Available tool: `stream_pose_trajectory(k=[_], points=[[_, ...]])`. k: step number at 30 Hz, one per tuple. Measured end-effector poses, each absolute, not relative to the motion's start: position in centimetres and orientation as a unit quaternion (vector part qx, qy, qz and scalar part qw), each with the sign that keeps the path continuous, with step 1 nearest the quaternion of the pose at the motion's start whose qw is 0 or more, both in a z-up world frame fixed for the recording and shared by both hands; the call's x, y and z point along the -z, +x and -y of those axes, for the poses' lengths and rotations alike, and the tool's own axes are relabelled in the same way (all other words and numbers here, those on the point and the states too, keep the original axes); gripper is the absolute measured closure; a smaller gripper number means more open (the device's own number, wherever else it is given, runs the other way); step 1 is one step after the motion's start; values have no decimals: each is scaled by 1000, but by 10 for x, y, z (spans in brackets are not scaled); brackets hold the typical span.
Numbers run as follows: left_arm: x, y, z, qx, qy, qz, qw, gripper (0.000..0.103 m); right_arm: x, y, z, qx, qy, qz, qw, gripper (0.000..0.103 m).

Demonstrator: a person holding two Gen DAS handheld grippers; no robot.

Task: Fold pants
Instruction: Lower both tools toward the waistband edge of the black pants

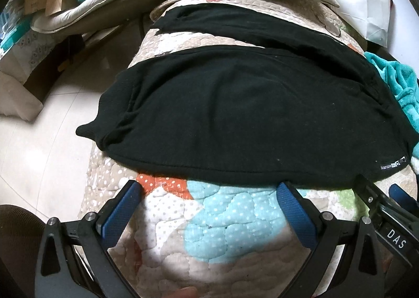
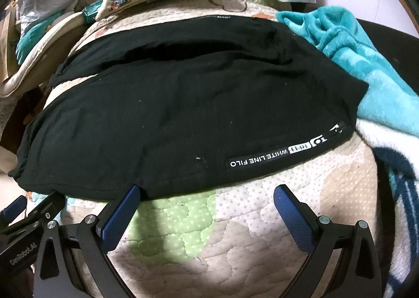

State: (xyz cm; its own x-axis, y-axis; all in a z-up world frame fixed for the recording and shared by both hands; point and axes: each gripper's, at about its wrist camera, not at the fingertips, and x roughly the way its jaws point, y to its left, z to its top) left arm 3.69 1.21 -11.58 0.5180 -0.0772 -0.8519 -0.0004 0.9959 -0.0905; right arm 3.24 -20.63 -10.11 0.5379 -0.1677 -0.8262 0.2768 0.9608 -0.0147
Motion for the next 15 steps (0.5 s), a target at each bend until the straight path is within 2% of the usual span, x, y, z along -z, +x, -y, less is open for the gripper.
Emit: stream_pose_trajectory(k=[15], points=[[118,33,-12,28,-41,-481,875,0,105,32,208,126,69,-465,874,0]])
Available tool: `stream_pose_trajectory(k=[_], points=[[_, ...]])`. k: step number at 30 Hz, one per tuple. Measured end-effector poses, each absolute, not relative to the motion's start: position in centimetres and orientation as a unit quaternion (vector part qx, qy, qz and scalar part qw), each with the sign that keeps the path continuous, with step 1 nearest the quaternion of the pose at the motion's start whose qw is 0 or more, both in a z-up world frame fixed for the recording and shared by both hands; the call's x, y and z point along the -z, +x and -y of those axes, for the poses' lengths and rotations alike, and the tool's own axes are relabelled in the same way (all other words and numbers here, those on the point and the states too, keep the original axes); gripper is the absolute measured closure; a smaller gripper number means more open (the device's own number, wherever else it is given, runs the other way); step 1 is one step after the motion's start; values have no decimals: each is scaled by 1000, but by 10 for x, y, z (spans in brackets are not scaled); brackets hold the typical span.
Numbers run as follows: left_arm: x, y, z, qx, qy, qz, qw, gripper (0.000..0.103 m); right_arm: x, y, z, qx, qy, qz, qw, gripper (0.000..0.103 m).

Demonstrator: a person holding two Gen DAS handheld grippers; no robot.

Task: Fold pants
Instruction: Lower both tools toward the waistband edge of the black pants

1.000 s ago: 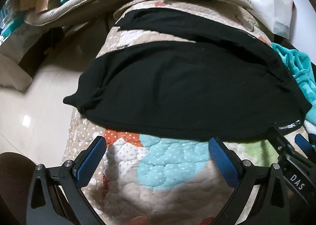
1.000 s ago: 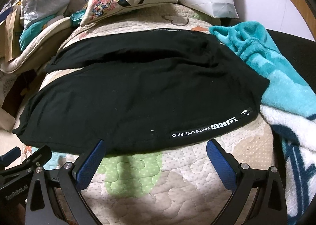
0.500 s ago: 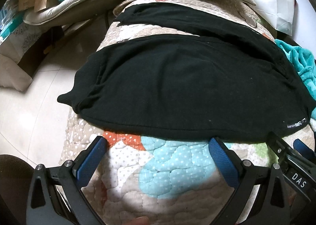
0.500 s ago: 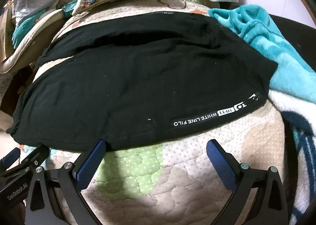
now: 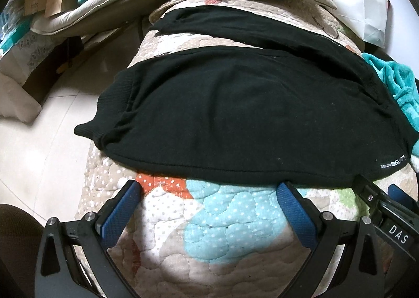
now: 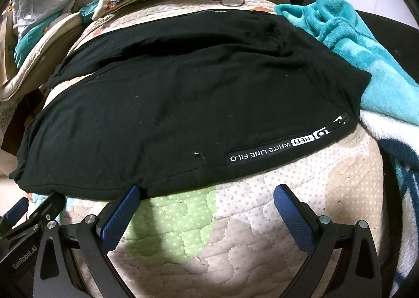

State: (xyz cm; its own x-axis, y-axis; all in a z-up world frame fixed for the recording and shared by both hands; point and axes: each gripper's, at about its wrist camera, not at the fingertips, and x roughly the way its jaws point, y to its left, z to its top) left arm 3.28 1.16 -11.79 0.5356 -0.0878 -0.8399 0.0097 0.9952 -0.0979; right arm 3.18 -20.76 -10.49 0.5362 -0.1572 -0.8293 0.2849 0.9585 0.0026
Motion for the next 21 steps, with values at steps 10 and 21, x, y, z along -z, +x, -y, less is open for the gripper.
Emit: stream_pose_trajectory(k=[10,21], points=[[118,28,-11,40,-31,-468,882,0,108,31,207,132,70,-458,876,0],[68,7,-23,47,-50,-444,893,12,97,26,207,116,47,-463,877,0]])
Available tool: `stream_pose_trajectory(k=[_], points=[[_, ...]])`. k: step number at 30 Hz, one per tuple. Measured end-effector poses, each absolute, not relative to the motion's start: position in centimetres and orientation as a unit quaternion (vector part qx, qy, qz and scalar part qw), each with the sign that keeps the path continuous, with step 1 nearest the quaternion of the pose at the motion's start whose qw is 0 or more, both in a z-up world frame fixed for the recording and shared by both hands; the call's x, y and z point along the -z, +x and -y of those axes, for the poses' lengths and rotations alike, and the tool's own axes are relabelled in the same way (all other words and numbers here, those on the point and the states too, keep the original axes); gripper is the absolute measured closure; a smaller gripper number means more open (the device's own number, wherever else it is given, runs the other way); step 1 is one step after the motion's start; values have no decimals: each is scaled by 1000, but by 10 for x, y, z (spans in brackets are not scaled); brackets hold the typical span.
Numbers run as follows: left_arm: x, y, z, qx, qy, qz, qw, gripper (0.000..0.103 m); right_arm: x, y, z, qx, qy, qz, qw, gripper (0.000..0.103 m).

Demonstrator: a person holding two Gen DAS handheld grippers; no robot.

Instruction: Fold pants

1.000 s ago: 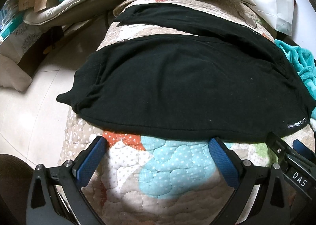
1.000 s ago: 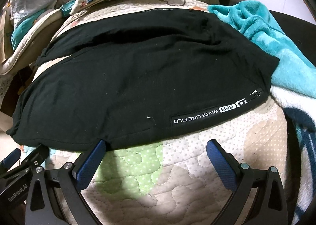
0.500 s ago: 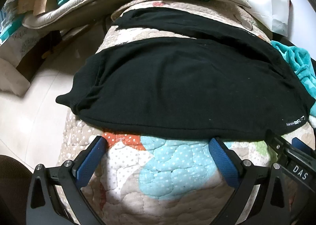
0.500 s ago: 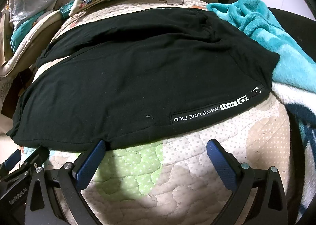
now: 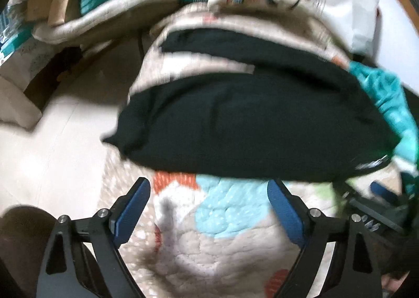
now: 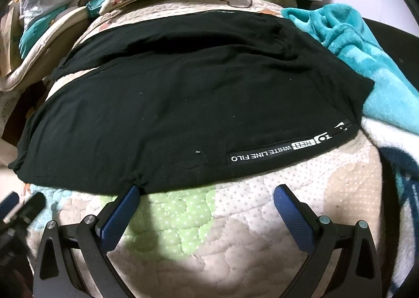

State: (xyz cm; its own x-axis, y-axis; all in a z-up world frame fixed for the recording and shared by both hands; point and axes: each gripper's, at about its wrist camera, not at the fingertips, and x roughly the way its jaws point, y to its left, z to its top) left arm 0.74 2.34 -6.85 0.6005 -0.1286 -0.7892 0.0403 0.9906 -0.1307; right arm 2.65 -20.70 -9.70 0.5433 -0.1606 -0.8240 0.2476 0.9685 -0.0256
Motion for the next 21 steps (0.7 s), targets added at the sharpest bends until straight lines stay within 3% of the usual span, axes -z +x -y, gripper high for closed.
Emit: stream_pose_trajectory(k=[6,10,15,21], points=[[-9,14,-44,84,-46,-377,921,12,33,14,218,90,83,-431,894,0],[-38,48,-60,92,-41,-376,921,12,-16,32,230,3,124,-466,876,0],[-37,105,-71,98,-56,-409,905,12,-62,84,257,-14,46,-468,882,0],[-5,171,-71,89,-41,-441,892,12,-50,153,301,-5,13,-471,882,0]])
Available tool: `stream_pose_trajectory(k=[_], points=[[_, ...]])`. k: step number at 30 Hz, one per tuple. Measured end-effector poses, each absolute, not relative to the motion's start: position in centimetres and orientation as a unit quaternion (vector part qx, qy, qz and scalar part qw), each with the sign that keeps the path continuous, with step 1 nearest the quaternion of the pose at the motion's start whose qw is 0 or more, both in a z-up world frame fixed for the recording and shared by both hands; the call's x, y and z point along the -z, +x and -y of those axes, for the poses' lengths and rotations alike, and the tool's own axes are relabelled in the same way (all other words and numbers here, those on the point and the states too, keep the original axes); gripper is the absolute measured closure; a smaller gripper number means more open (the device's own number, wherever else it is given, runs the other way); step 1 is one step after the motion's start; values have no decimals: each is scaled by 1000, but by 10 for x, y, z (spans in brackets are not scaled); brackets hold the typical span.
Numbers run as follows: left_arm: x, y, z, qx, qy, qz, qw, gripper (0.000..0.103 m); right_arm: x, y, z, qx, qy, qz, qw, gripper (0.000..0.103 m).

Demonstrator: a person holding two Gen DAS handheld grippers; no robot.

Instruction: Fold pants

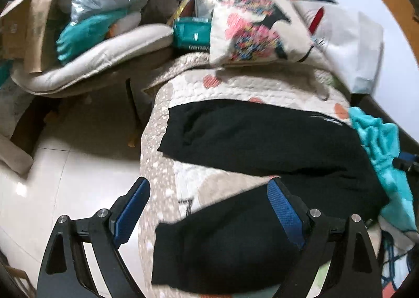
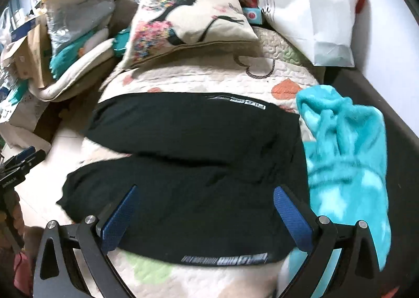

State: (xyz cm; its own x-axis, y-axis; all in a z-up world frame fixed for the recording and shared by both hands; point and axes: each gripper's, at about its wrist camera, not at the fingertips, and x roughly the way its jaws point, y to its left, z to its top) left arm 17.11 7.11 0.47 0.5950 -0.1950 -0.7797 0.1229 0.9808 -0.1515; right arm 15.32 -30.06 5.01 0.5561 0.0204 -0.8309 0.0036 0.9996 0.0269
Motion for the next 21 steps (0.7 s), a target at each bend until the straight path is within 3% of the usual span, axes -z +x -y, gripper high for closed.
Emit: stream_pose_trajectory(k=[9,21], points=[[42,286,-67,90,-54,-467,878,12,-13,265,358,3,28,-472,881,2],[88,392,-63,119,-32,-480,868,12,50,371,357,-54,19,-499,865,6]])
